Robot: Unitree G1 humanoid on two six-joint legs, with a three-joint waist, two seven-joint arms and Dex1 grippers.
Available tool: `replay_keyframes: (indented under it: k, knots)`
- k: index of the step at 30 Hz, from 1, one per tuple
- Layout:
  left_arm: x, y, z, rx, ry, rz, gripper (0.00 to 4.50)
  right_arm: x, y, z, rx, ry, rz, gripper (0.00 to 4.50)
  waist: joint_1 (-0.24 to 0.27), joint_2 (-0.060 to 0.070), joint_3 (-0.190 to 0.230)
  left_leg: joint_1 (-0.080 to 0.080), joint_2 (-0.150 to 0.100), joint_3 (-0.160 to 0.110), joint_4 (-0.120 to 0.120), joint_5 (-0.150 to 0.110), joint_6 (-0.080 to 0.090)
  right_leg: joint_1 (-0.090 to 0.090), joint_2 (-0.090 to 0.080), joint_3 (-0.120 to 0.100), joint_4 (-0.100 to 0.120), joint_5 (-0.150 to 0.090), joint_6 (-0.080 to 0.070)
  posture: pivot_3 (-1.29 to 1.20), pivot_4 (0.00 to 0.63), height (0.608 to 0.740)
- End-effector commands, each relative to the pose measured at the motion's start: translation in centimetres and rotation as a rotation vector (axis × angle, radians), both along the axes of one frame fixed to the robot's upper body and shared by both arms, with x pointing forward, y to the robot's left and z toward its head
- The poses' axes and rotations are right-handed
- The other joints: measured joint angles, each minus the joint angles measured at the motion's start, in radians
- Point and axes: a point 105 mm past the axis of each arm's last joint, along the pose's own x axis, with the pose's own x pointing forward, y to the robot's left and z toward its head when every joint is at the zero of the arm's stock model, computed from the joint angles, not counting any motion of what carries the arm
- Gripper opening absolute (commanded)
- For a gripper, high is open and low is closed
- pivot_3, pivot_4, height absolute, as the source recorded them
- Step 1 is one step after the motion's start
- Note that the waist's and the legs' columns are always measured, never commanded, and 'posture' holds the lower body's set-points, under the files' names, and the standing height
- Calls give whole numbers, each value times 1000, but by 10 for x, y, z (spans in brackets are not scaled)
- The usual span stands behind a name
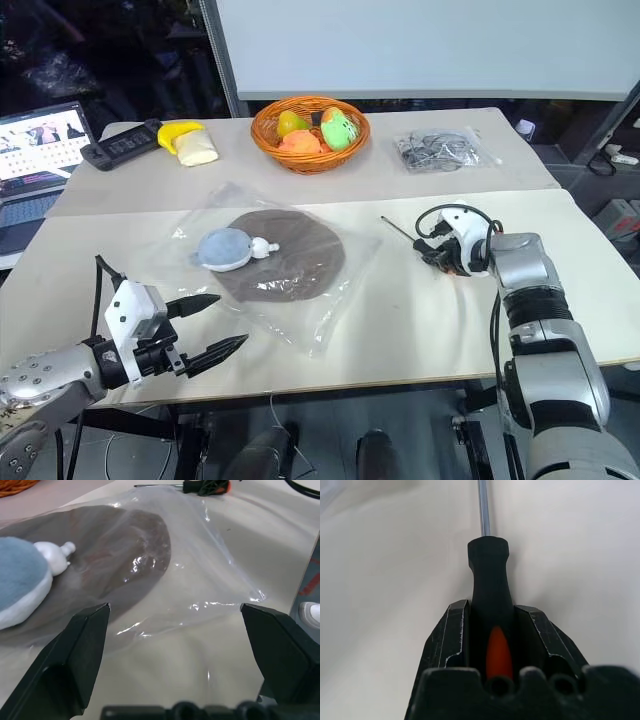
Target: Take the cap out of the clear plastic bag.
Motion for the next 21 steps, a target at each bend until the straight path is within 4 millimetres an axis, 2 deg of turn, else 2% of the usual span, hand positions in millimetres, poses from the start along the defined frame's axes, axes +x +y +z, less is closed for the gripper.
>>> replay_keyframes:
  k: [1,5,7,9,12,17,19,21]
  knots:
    - [0,-4,9,6,-55,-7,4500,19,1,60,23,-200,-53,1005,-4,1,0,-3,0,1,0,0,0,-4,0,1,1,0,0,0,150,740]
    - [-1,-8,9,-4,-59,-3,4500,41,-6,71,-109,-295,-183,1005,-6,1,0,-4,0,2,-2,0,0,-6,1,2,2,0,-1,0,150,740]
    - [-1,-10,9,-7,-58,-3,4500,48,-7,65,-159,-303,-256,1005,-5,1,0,-4,1,2,-2,0,-1,-6,1,2,2,1,-1,0,150,740]
    - [-2,-11,9,-13,-58,-2,4500,52,-7,55,-284,-317,-291,1005,-6,1,0,-3,1,2,-2,0,-1,-6,2,2,2,1,-1,0,150,740]
    - [-1,-11,8,-17,-56,2,4500,55,1,45,-292,-330,-321,1005,-6,1,1,-3,1,2,-1,0,-1,-6,2,2,2,1,-1,0,150,740]
    - [-2,-13,7,-24,-52,4,4500,53,-6,33,-406,-324,-347,1005,-6,1,1,-4,1,2,-1,0,-1,-7,2,3,3,1,-1,0,150,740]
    - [-3,-13,6,-29,-51,9,4500,53,-7,33,-394,-327,-359,2006,-7,1,1,-3,1,2,-1,0,-1,-7,2,3,4,1,-1,0,150,740]
    - [-4,-13,5,-33,-48,17,4500,53,-8,35,-391,-336,-361,2484,-9,1,1,-3,1,2,-1,0,-1,-6,2,3,5,1,-1,0,150,740]
